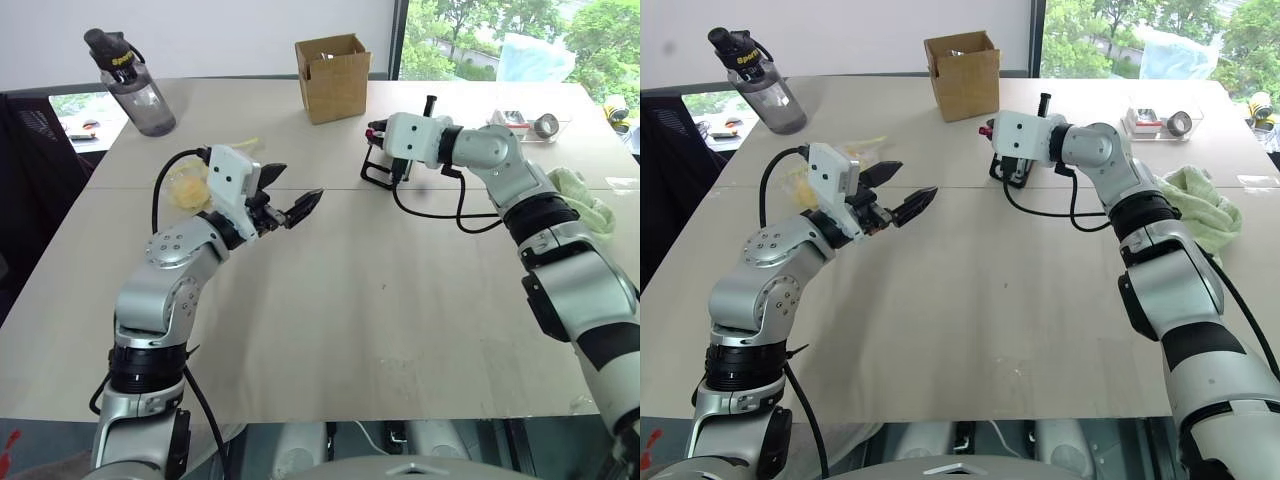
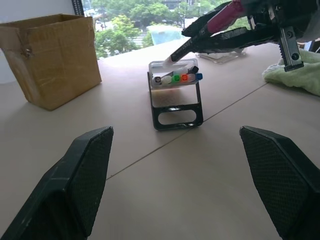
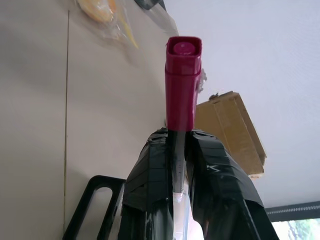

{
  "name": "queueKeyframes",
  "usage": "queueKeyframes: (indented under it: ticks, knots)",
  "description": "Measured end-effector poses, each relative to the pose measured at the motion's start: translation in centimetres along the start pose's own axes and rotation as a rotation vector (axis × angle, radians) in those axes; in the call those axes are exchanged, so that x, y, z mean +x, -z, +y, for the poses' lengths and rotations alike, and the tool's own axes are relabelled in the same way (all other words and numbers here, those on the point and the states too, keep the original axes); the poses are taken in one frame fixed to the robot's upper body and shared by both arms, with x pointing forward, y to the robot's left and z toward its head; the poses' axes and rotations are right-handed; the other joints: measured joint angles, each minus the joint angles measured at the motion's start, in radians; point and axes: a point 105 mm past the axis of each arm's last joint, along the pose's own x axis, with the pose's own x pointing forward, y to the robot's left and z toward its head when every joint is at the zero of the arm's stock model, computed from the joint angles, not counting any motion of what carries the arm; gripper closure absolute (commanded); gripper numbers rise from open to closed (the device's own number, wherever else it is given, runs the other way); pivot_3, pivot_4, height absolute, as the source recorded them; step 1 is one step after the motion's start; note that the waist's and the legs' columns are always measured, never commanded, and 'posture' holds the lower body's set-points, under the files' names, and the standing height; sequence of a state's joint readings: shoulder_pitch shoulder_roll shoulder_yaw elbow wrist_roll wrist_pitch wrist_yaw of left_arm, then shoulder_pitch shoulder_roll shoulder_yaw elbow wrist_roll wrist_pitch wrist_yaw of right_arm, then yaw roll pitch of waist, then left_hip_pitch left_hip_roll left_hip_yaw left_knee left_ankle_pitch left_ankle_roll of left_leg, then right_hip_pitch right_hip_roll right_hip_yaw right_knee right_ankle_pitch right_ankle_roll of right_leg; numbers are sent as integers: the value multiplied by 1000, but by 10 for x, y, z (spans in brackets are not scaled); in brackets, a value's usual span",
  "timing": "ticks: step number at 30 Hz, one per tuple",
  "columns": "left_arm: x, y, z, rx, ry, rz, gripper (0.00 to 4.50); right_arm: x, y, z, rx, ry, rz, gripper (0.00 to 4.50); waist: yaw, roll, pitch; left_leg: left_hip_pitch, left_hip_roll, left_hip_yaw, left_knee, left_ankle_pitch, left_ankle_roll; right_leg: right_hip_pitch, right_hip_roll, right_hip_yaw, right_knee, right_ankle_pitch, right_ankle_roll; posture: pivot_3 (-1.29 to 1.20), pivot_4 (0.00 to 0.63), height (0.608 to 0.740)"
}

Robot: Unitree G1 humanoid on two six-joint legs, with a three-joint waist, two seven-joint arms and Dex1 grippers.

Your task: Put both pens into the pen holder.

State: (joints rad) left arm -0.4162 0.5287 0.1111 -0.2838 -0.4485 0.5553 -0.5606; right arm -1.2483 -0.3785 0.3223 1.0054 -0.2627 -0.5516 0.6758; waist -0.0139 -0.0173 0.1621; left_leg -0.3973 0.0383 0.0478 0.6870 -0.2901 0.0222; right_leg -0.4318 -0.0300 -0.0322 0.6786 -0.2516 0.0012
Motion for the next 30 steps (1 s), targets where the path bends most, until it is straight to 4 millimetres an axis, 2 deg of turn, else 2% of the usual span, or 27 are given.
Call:
queueKeyframes:
  ticks: [14, 23, 30]
  knots:
    - [0, 2, 0, -11, -11, 1, 287, 10, 9, 3, 104, 18, 41, 4500, -1, 0, 0, 0, 0, 0, 0, 0, 0, 0, 0, 0, 0, 0, 0, 0, 150, 736]
    - [-2, 8, 1, -12, -28, 20, 249, 9, 16, -1, 93, 60, 79, 122, -1, 0, 0, 0, 0, 0, 0, 0, 0, 0, -1, 0, 0, 0, 0, 0, 150, 736]
    - [-2, 10, 1, -15, -28, 23, 249, 9, 18, -2, 102, 71, 89, 50, -1, 0, 0, 0, 0, 0, 0, 0, 0, 0, -1, 0, 0, 0, 0, 0, 150, 736]
